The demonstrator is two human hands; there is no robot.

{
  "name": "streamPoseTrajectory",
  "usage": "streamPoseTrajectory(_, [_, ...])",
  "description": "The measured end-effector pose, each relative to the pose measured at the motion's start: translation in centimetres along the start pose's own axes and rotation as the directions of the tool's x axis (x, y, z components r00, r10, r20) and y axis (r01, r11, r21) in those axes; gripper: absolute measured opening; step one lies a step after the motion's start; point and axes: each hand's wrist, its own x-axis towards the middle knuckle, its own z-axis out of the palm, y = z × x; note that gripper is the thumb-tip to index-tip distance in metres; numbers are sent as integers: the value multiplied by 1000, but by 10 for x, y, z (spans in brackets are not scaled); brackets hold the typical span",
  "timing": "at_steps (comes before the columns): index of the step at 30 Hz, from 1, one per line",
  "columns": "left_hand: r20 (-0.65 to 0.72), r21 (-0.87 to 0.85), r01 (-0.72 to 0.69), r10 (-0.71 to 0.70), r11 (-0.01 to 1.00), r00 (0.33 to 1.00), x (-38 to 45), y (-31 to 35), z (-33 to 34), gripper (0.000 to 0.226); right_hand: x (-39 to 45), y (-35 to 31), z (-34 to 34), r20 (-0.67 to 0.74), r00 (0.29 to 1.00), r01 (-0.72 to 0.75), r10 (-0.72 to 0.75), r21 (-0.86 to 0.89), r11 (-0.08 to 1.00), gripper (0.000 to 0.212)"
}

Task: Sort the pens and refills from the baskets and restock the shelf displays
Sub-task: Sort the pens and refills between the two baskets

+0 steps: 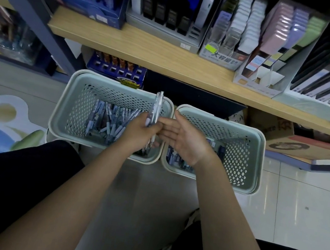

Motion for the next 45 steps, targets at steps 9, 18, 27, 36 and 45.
streamPoseTrajectory(9, [-10, 392, 260, -278, 883, 960, 37, -51, -15, 39, 28, 36, -17, -305, 951, -75, -54, -397, 915, 27])
streamPoseTrajectory(18, [-46, 563, 6, 23, 827, 999, 37, -55, 5, 37, 26, 40, -39, -221, 974, -7, -54, -266, 964, 26])
streamPoseTrajectory(27, [232, 786, -350, 281, 509, 931, -2, -53, 46, 87, 29, 50, -114, -494, 869, -106, -12, -209, 972, 19])
streamPoseTrajectory(36, [171, 799, -315, 308, 512, 936, 1, -57, 49, 87, 60, 70, -132, -493, 868, -318, 57, -464, 827, 34])
streamPoseTrajectory(45, [147, 757, -363, 399, 543, 905, 6, -59, 50, 79, 78, 76, -123, -517, 846, -384, 130, -422, 821, 26])
